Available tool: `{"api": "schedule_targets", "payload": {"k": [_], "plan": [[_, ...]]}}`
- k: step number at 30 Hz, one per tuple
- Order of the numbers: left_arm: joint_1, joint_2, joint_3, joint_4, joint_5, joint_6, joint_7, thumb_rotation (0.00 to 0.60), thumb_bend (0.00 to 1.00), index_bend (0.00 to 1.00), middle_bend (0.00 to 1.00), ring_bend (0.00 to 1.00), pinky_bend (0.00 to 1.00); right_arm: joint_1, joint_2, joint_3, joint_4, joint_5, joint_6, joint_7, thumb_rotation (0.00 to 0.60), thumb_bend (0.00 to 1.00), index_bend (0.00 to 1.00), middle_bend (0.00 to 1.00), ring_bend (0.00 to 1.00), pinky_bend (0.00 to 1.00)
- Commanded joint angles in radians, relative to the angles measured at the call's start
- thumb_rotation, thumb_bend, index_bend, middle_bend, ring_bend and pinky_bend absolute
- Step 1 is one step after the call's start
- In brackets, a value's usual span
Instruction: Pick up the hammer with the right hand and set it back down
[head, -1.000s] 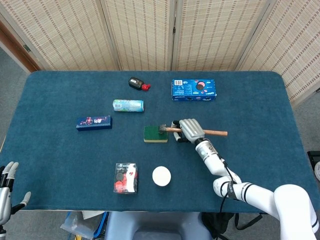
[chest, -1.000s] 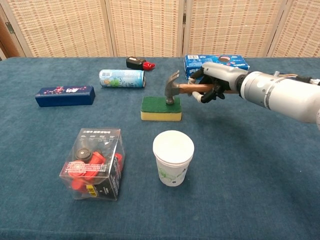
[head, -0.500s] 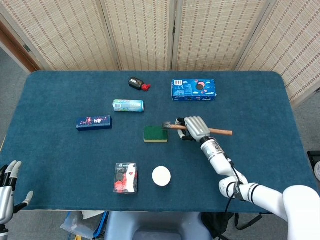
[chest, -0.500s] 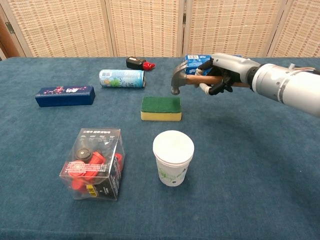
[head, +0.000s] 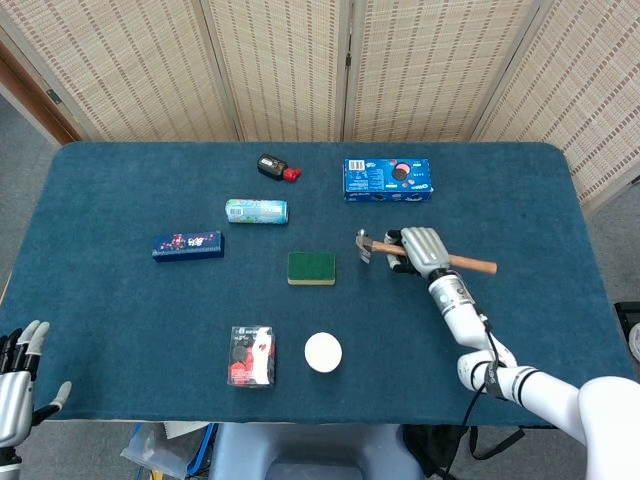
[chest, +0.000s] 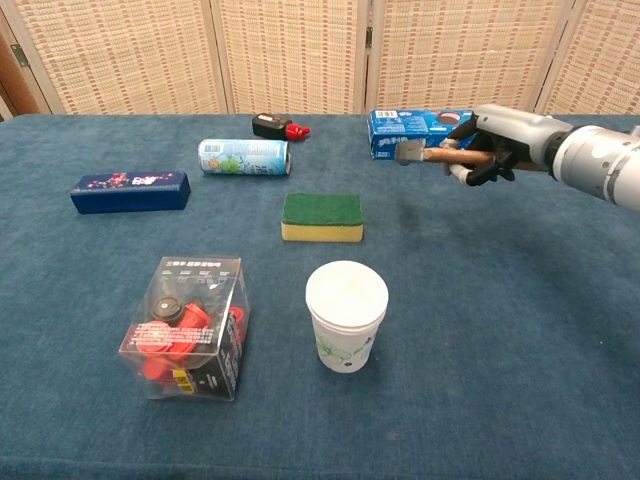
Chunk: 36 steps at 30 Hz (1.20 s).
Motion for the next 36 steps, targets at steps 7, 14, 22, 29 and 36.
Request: {"api": "schedule_targets", "payload": {"k": [7,14,22,29,36], "plan": [[0.001,0.001,0.001,-0.006,-0.002,0.0,0.006,0.6,0.26,0.0,0.0,0.0,0.0,-0.009,0.011,-0.024,0.039,-0.012,-0.058,0.036,0.6,0.51,0.23,0.37,0.29,0.37],[-0.003,0.0,0.0,-0.008,-0.002,-0.003,0.008,0.6,0.26,0.0,0.0,0.0,0.0,-0.038,0.049,-0.026,0.032,-0.047,-0.02,0.08,0.6,0.38,0.0,0.12,0.1,0.2],[-0.007,0.0,-0.005,-0.004,-0.004,-0.006,0.002,0.6,0.26,0.0,0.0,0.0,0.0,-0.126,0.175,-0.052,-0.056,-0.1,0.078,0.123,0.6,0.37,0.0,0.1,0.08,0.19],[-0.012,-0.001,-0.01,0.002,-0.005,-0.009,-0.006,0.6,0.26,0.0,0.0,0.0,0.0,-0.27,0.336,-0.106,-0.207,-0.146,0.247,0.093,0.6,0.37,0.0,0.16,0.08,0.18],[-0.026,-0.005,-0.014,0.001,0.015,-0.009,-0.003,0.6,0.26,0.0,0.0,0.0,0.0,-0.456,0.459,-0.17,-0.33,-0.22,0.497,0.098,0.6,0.37,0.0,0.24,0.13,0.18]]}}
